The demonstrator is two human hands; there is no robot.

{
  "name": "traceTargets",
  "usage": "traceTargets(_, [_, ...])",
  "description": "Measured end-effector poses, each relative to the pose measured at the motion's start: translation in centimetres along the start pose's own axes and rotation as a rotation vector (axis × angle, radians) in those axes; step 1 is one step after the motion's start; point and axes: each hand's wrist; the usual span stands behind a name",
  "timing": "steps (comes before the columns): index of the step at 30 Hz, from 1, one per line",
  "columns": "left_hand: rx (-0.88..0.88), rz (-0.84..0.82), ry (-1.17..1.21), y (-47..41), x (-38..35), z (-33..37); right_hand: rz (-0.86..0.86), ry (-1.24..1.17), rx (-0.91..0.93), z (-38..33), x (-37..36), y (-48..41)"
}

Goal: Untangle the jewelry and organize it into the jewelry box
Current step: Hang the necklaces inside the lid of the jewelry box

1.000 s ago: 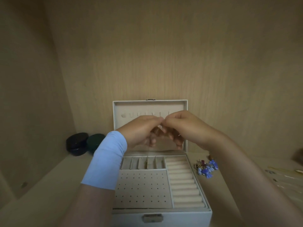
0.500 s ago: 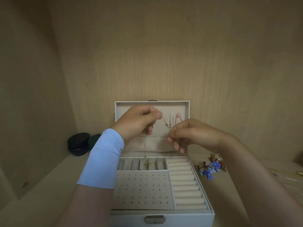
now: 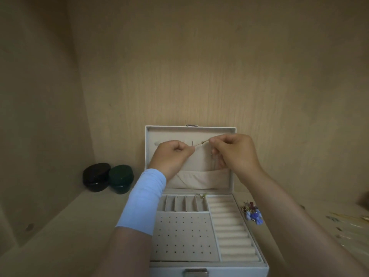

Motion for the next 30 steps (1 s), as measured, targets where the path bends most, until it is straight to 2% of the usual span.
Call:
traceTargets(3, [-0.003,0.119,0.039,-0.3,-0.8,-0.2,0.137,0.092,0.056,-0.5,-1.0,-0.5])
traceTargets(6, [0.039,0.152,0.042,-0.4,-1.6,-0.3,0.214,0.149,0.059,-0.9,-2.0,-0.8])
traceTargets(15, [0.129,0.126,0.037,-0.6,-1.9,-0.7,0.257,0.293,0.026,-0.4,-2.7,-1.1])
traceTargets(21, [0.177,-0.068,-0.034,-0.4,-1.4,-0.5,0.119,0.457,0.018,0.4,-1.6,-0.1])
traceTargets(26, [0.144,-0.295,-0.045,0.2,-0.7,0.1,-0.040,0.445,-0.045,0.7,-1.1,1.3])
traceTargets(28, [0.127,-0.444,-0.056,0.5,-0.3,0.4,-0.096,0.346,-0.122,0.6,-0.9,1.9])
traceTargets(30, [0.124,-0.572,-0.073,0.8,-0.1,0.6,-0.169,0.142,-0.263,0.1,-0.7,2.6])
Point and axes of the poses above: each hand's wrist, its own y-axis away from the middle knuckle, its own x-axis out of the back of the hand, z = x × y, and after that the axes turned 8 degrees about -y, right-handed
